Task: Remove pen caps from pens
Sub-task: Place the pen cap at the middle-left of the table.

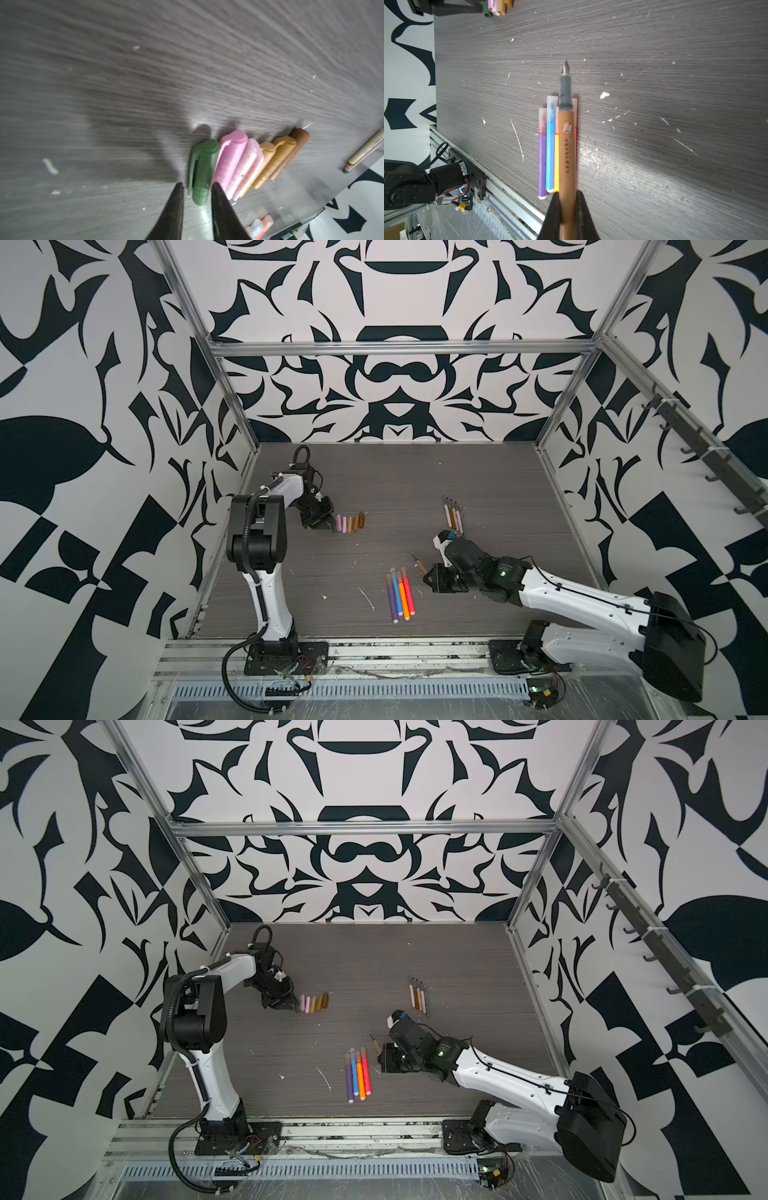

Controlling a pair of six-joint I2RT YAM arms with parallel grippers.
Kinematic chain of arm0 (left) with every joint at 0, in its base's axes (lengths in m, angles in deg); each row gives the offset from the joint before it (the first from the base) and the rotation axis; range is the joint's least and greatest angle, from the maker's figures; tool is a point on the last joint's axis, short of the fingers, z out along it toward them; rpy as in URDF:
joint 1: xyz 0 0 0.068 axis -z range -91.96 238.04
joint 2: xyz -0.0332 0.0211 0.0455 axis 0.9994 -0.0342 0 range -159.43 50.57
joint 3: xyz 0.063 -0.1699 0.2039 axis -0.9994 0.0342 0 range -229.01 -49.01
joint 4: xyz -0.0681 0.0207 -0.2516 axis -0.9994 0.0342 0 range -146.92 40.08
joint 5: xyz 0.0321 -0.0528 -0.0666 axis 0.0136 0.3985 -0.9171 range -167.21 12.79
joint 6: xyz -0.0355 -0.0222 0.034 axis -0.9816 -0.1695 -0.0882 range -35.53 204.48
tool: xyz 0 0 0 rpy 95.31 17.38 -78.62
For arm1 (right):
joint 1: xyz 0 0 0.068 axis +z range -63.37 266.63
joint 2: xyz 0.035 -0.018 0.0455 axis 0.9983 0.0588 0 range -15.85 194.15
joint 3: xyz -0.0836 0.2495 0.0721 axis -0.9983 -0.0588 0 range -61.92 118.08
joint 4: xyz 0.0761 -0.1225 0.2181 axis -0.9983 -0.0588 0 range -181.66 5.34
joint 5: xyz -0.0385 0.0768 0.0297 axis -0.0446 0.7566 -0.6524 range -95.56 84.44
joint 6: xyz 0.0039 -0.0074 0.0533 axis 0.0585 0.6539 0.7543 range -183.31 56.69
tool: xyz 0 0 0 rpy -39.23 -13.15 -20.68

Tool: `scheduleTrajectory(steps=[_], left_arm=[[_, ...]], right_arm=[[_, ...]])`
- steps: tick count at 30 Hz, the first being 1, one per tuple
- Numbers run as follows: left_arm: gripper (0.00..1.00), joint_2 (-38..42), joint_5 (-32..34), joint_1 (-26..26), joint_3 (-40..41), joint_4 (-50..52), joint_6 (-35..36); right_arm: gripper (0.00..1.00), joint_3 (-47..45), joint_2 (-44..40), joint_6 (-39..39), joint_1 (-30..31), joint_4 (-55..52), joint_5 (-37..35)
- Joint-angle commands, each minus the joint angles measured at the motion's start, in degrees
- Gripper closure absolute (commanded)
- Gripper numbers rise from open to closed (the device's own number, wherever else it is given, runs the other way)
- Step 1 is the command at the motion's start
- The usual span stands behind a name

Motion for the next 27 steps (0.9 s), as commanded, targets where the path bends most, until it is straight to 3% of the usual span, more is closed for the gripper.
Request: scheduleTrajectory(steps=[1, 7, 12, 27], left_arm=[[0.7, -0.4, -0.9, -0.3, -1.4, 1.7, 0.0], [0.73, 0.1, 0.3, -0.3, -3.3, 2.6, -0.2], [1.0, 0.3, 1.3, -0.3, -3.5, 2.5, -1.0], [1.0, -3.0, 4.3, -0.4, -4.2, 3.5, -2.4]], right_arm=[[1.0, 1.4, -1.4, -0.6, -0.2, -0.8, -1.1], [1.0, 1.5, -1.4, -0.6, -0.3, -0.8, -1.1], [1.0, 1.7, -1.3, -0.9, -0.4, -0.9, -0.8], [1.0, 1.1, -3.4, -1.3, -0.8, -2.9, -1.3]])
